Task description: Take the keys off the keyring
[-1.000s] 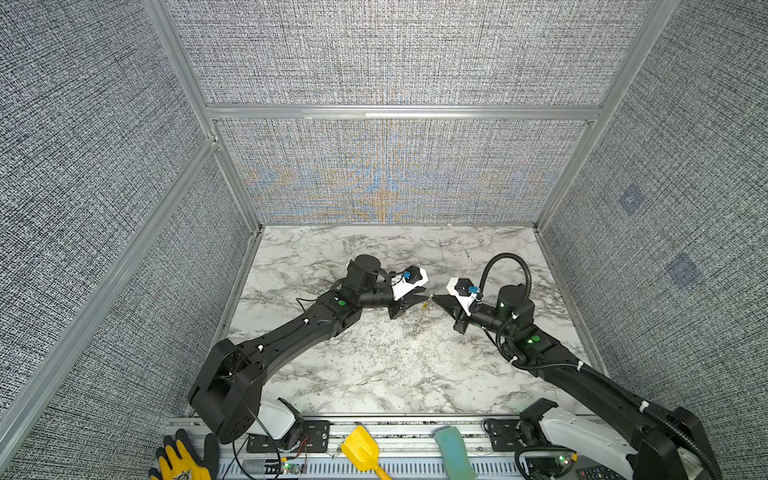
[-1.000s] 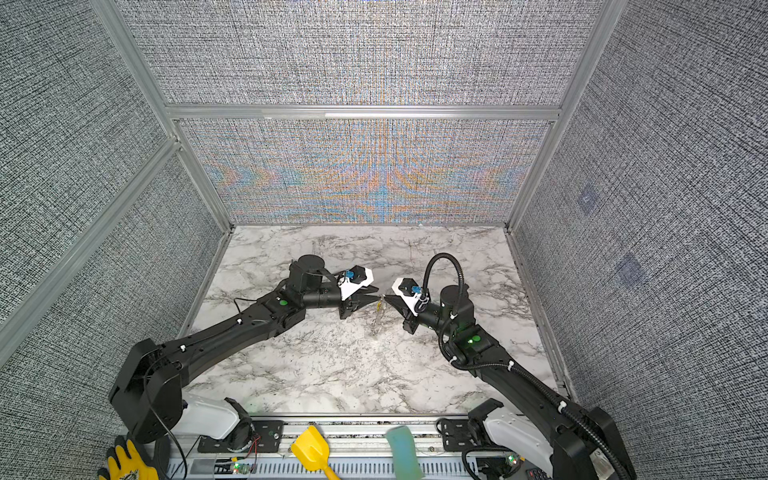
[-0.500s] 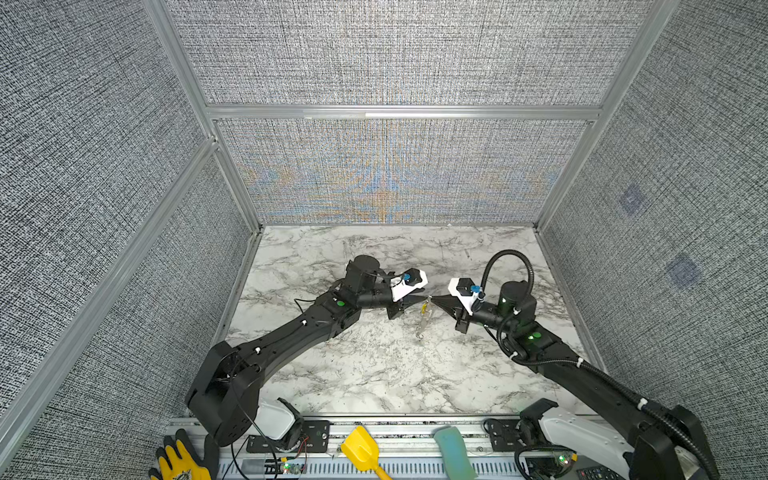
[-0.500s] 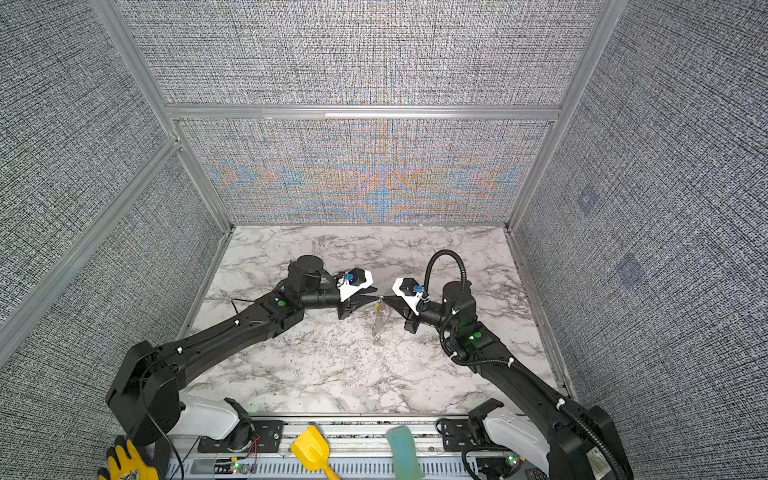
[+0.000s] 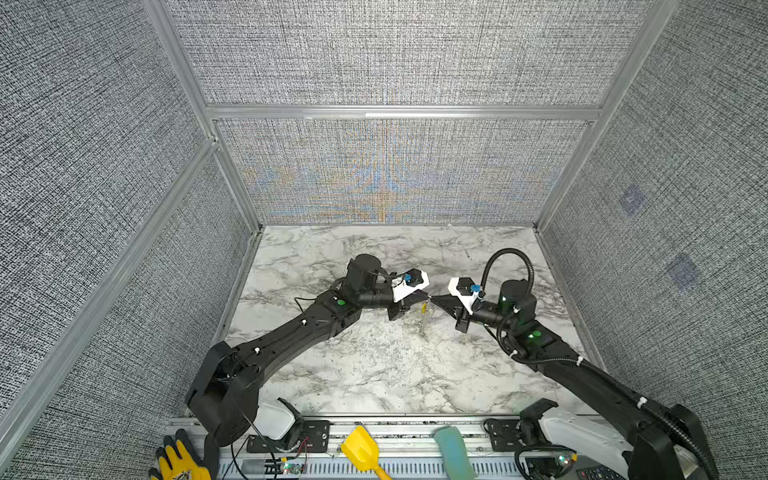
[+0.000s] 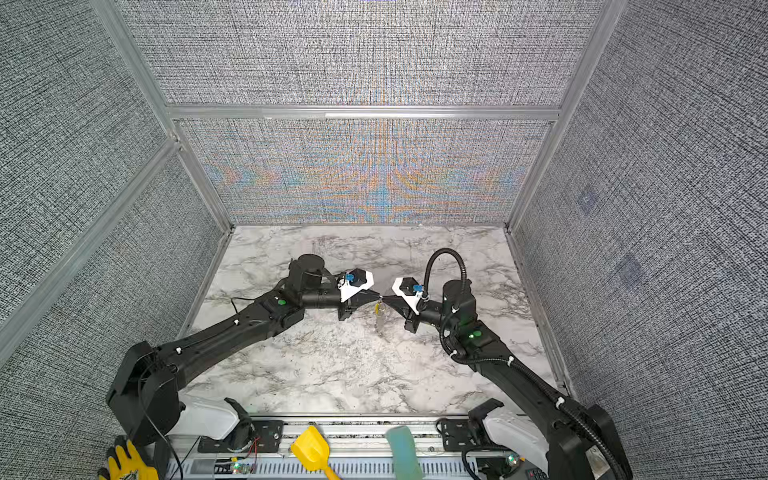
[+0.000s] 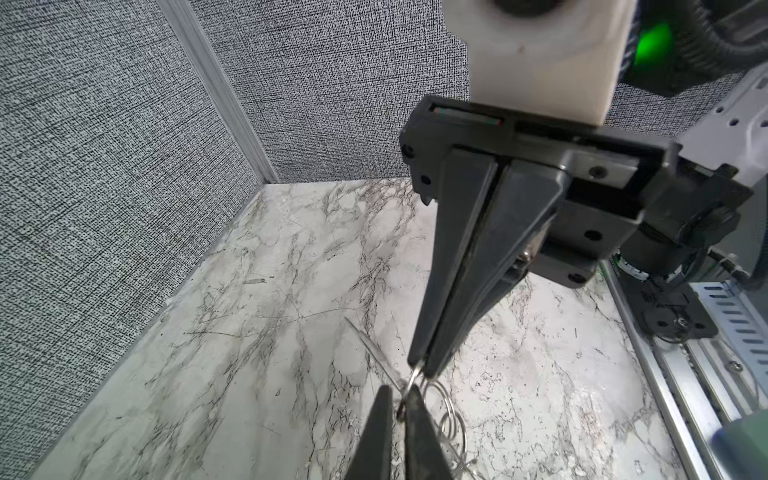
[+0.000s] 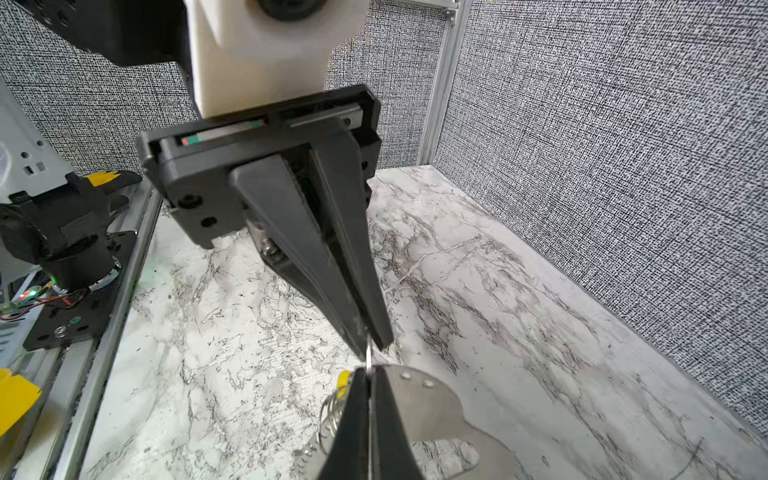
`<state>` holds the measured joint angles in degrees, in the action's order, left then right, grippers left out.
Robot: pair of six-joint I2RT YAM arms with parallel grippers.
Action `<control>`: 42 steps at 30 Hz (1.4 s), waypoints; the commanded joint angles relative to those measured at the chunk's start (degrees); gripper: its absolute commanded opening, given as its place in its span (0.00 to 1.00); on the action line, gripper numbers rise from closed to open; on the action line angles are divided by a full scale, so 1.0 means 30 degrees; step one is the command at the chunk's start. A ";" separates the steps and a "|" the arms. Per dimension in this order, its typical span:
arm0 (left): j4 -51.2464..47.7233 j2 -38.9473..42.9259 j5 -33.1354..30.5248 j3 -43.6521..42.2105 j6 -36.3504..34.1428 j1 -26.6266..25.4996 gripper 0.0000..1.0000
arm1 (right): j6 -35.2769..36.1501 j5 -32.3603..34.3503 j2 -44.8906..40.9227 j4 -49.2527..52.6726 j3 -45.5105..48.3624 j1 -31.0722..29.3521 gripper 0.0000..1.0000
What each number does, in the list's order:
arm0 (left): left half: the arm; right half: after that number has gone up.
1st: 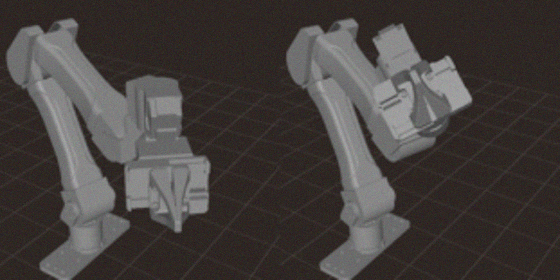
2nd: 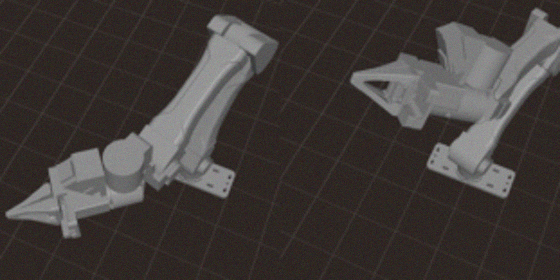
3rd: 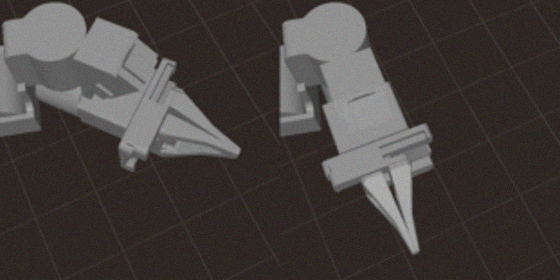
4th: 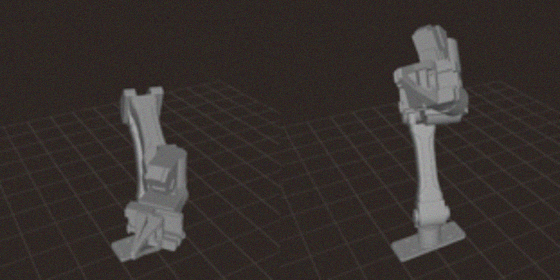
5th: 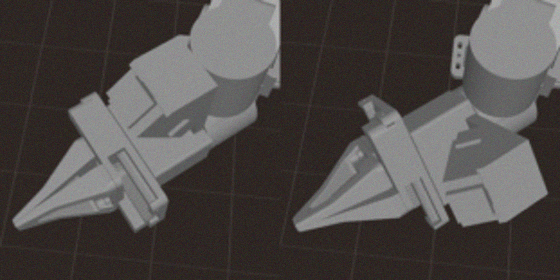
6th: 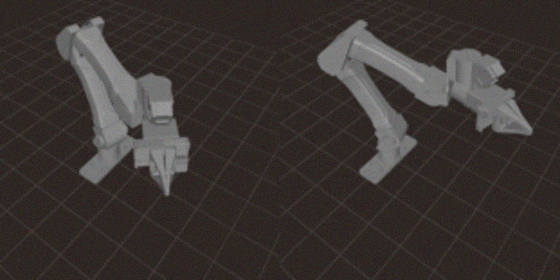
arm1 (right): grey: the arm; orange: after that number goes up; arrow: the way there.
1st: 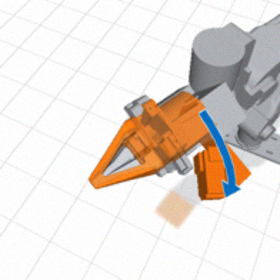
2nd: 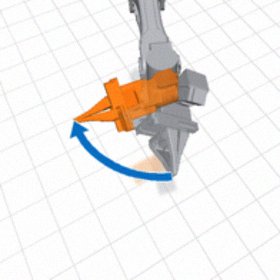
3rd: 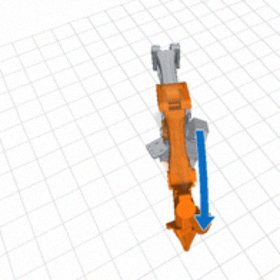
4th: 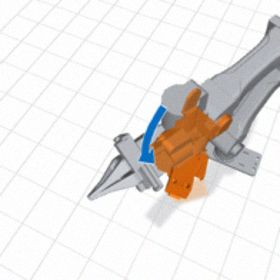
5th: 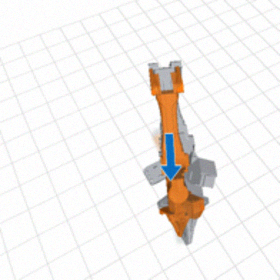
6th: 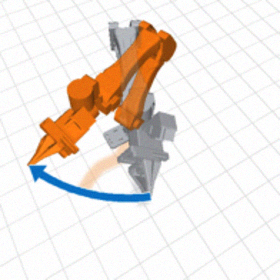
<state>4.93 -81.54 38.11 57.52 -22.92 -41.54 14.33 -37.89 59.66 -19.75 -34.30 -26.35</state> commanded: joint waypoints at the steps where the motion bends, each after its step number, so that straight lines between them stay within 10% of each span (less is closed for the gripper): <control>1: -0.0084 -0.0093 0.0547 0.0250 -0.0183 -0.0041 0.02 | 0.0111 -0.0203 -0.0009 -0.0397 -0.0220 0.0035 0.00; 12: -0.2199 -0.0539 0.0248 0.1604 -0.0710 -0.0168 0.00 | 0.2800 0.2044 -0.1010 0.3666 -0.1068 0.0103 0.25; 42: -0.4094 -0.1229 0.0913 0.2858 -0.1963 -0.0363 0.00 | 0.3486 -0.0317 -0.0043 0.5447 -0.2320 0.0140 0.05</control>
<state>-7.77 -85.10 39.18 65.54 -28.29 -42.59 24.47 -36.97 59.53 -3.62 -40.73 -25.87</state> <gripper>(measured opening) 0.050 0.061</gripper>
